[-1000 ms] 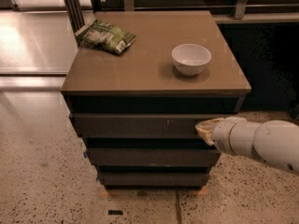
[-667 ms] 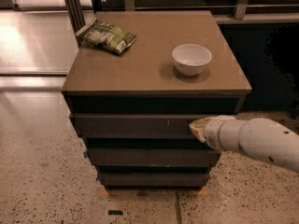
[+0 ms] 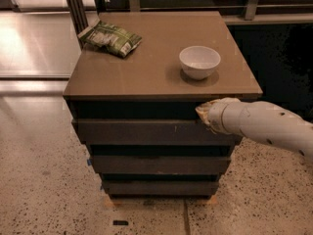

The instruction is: Open top drawer

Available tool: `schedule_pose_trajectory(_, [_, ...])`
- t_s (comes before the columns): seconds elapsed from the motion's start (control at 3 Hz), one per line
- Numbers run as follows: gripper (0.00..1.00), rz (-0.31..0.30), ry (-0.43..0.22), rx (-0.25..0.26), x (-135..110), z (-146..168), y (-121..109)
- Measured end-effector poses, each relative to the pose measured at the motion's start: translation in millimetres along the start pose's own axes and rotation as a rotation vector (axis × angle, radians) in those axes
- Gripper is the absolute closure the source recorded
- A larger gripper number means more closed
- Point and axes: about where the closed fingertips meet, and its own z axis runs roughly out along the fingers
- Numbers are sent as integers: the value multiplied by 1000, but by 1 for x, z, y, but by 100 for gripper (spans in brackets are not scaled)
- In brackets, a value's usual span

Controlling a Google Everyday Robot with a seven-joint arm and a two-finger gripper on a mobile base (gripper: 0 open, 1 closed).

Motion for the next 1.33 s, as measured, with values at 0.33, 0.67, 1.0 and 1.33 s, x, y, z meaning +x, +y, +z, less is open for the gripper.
schedule_pose_trajectory(0.33, [100, 0, 0, 0, 0, 0, 0])
schedule_pose_trajectory(0.67, [100, 16, 1, 32, 9, 0, -1])
schedule_pose_trajectory(1.0, [100, 30, 1, 81, 22, 8, -6])
schedule_pose_trajectory(1.33, [100, 46, -4, 121, 27, 18, -9])
